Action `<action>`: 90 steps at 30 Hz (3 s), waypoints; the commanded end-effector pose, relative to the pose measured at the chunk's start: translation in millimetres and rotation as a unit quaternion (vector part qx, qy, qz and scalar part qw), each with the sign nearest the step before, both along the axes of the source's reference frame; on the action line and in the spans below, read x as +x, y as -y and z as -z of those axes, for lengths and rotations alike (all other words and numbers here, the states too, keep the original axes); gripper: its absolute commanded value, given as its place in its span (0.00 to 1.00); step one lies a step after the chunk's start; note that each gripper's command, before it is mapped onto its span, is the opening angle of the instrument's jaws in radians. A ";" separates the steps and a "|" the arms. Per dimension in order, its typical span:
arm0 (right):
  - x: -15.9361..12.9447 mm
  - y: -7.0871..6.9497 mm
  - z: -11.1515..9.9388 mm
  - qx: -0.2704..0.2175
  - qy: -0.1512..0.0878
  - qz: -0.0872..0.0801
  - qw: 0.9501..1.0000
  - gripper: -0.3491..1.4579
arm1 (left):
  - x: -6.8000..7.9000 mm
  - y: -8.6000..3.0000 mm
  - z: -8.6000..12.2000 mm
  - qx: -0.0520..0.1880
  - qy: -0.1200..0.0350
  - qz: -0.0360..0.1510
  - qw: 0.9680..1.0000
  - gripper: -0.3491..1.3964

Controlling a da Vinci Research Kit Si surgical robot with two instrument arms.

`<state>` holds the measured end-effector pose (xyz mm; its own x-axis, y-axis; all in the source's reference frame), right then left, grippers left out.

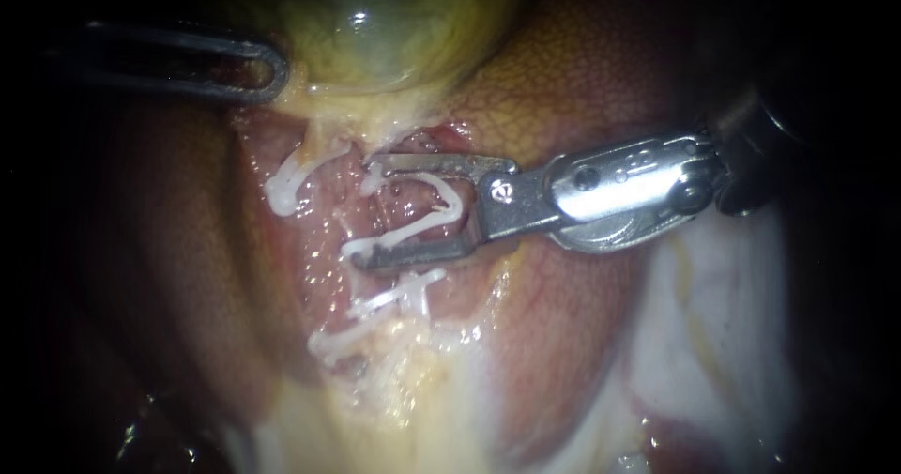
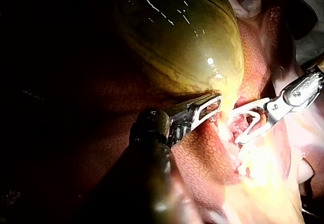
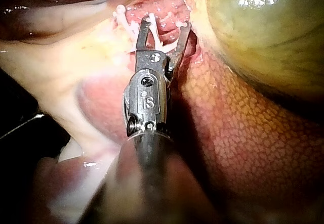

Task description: Clipping third clip right tube

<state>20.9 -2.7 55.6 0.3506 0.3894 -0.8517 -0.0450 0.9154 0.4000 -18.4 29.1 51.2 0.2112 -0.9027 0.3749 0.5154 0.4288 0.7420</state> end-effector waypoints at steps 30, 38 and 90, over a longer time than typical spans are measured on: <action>-6.4 0.0 2.1 0.133 -0.015 -0.023 0.991 0.45 | 0.2 -0.1 -0.1 0.000 0.000 -0.001 1.000 0.00; -5.7 -0.7 -1.3 0.183 -0.035 -0.028 0.982 0.45 | 0.2 -0.1 -0.1 0.000 0.001 -0.001 1.000 0.00; -0.3 -3.7 0.0 0.253 -0.235 0.028 0.938 0.38 | 0.4 -0.3 -0.4 0.000 0.000 0.000 1.000 0.00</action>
<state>20.6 1.1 55.6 0.0142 0.7781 -0.6280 0.2850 0.5988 0.7484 -18.0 29.4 51.6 0.2122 -0.9021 0.3758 0.5149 0.4301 0.7416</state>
